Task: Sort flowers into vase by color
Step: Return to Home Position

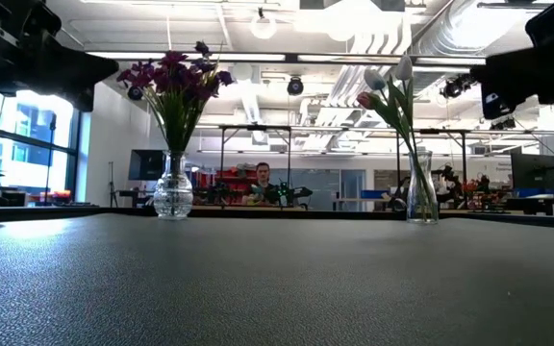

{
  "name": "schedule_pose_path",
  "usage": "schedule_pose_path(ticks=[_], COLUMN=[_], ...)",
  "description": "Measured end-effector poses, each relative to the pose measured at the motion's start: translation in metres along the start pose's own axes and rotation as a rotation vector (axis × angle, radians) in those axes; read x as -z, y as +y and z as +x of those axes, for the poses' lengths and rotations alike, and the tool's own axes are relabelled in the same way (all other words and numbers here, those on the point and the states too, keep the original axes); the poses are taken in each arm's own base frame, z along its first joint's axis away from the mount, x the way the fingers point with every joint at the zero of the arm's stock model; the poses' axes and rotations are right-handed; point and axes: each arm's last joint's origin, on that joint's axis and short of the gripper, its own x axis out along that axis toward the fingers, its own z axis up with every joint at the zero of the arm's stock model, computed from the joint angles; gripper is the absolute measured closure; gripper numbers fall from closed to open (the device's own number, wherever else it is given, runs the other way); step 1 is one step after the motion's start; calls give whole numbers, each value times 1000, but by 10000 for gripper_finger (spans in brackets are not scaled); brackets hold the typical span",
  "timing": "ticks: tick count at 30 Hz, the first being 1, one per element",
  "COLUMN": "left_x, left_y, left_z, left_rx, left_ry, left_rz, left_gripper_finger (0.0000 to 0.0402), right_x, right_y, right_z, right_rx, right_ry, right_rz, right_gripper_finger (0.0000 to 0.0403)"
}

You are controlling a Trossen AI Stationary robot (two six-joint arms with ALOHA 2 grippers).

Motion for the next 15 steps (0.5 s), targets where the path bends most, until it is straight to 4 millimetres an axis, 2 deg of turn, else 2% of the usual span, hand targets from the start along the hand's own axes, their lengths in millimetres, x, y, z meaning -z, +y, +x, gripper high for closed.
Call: schedule_pose_path(ticks=[15], left_x=[2], left_y=[0], left_z=[0], left_rx=[-4], left_ry=[23], left_rz=[46], left_gripper_finger=[401], right_x=[3], right_y=[0], right_z=[1], right_rx=[13], right_ry=[30], right_rz=[25], right_gripper_finger=[314])
